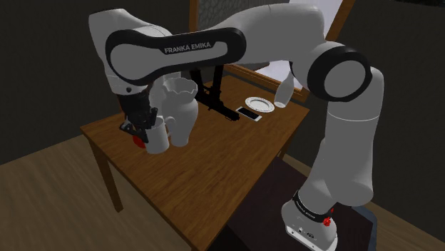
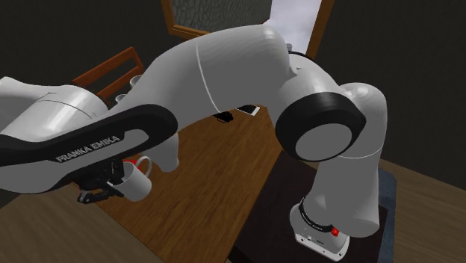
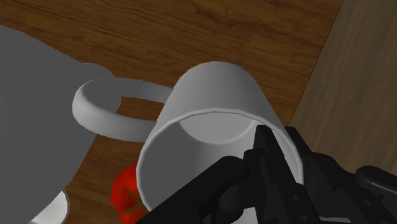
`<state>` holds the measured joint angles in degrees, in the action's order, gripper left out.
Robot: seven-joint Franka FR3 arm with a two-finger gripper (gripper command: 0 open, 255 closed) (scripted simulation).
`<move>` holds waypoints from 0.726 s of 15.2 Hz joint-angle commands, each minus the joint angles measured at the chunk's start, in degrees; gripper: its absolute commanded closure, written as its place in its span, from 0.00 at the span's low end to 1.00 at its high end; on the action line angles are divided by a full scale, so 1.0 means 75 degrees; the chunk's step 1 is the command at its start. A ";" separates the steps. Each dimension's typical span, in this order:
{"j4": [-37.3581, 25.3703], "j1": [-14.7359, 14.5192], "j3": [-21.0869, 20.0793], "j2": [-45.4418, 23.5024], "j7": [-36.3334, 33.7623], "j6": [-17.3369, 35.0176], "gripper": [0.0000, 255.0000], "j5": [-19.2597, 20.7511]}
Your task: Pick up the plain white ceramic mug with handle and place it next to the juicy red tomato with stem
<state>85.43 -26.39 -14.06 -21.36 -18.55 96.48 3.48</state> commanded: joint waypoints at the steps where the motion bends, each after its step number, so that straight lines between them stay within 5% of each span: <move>1: 0.0207 0.0012 0.0005 0.0000 0.0004 0.0211 1.00 0.0003; 11: 0.0915 0.0017 0.0036 -0.0226 -0.0022 0.1138 1.00 0.0064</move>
<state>92.00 -26.22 -13.82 -22.70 -18.66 104.34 3.87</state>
